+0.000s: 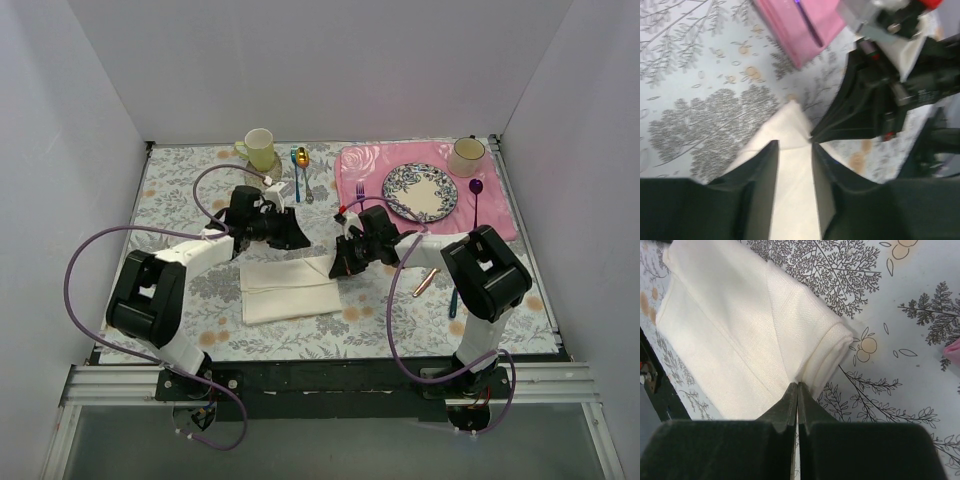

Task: Fold the napkin into a case and place the utensils inside
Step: Smooth out the 2/3-rectangle-folded napkin at the center of the board.

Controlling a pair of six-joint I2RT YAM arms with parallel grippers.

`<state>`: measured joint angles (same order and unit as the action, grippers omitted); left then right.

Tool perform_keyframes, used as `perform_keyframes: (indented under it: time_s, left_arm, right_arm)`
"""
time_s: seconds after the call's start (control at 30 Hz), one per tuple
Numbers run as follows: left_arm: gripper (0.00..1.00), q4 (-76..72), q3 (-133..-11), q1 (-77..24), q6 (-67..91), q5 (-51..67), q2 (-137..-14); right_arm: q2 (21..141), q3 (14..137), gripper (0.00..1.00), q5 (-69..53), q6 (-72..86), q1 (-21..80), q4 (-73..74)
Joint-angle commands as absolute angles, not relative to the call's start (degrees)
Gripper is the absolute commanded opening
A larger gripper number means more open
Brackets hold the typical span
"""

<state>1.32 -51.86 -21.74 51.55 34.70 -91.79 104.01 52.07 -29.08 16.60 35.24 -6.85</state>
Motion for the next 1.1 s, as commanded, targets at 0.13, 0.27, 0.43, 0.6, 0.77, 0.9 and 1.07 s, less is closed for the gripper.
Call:
perform_keyframes:
  time_s: [0.13,0.27,0.43,0.6,0.77,0.9,1.07]
  left_arm:
    - [0.1,-12.1,-49.5,-22.1,73.1,51.4,-99.0]
    - [0.06,-16.4,-48.3,-22.6,75.7,51.4,-103.3]
    - [0.01,-15.5,-48.4,-22.2,76.1,47.6,-110.9]
    - [0.0,-8.8,-51.1,-22.1,72.9,43.2,-115.4]
    - [0.0,-6.3,-51.0,-22.1,72.0,40.9,-116.4]
    - [0.0,-5.3,-51.2,-22.1,70.8,39.6,-116.5]
    - [0.0,-4.7,-51.6,-22.1,70.5,39.1,-116.8]
  right_arm:
    - [108.5,52.2,0.01,-26.7,18.5,33.7,-4.4]
    - [109.0,51.5,0.01,-27.0,18.8,33.0,-4.4]
    - [108.5,50.5,0.01,-27.6,18.9,32.9,-5.6]
    - [106.0,50.7,0.01,-29.8,18.2,32.9,-4.8]
    - [99.1,54.2,0.37,-32.9,15.4,32.5,-0.8]
    - [95.8,58.2,0.42,-36.2,15.3,32.5,-0.3]
    - [99.7,61.0,0.45,-40.0,20.6,33.0,-5.9]
